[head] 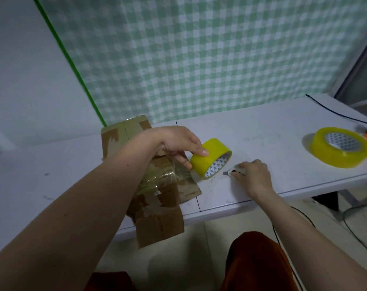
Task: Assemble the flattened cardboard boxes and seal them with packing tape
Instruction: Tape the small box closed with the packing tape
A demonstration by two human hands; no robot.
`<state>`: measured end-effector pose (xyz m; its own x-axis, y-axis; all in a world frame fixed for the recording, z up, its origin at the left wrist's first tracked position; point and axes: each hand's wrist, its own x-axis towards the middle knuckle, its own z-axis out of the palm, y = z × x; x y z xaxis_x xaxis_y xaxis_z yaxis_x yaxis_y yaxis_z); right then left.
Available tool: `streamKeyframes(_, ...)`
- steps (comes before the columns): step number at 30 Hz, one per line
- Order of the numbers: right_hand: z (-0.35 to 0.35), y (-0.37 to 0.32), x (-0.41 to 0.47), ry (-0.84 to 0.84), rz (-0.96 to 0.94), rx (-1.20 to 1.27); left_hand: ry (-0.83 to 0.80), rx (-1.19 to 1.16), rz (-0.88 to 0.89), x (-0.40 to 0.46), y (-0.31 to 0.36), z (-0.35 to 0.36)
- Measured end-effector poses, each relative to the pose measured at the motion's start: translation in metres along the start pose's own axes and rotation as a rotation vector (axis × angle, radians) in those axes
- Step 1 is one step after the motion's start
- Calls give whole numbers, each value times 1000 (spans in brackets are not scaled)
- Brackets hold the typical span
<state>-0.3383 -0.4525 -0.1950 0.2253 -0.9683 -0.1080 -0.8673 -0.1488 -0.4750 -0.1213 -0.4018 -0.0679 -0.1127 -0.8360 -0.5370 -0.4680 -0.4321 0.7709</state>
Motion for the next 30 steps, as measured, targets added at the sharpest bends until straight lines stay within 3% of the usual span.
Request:
streamKeyframes(5,-10,-5,-35,-33,-120,399,4,-59,33,-3,1,3)
streamKeyframes(8,-27,-22,-90,-22,-293,813,4,-110,55,-4,1,1)
streamKeyframes(10,-36,-40,-116,-6,-405,907,4,-140,65,-5,1,1)
streamKeyframes(13,-36,-65,-125,60,-508,821,-23,-137,78,-6,2,3)
streamKeyframes(18,-30,-100,-115,352,-680,377,40,-82,106,-10,2,4)
streamKeyframes(20,-28,-97,-115,286,-708,160,49,-125,99,-8,-1,4)
streamKeyframes(22,-28,-86,-117,78,-642,22,68,-135,91,-7,-3,2)
streamKeyframes(24,-28,-74,-120,-43,-558,45,103,-158,88,-7,-6,1)
streamKeyframes(30,-33,-53,-110,63,-419,313,271,-236,161,-4,-5,7)
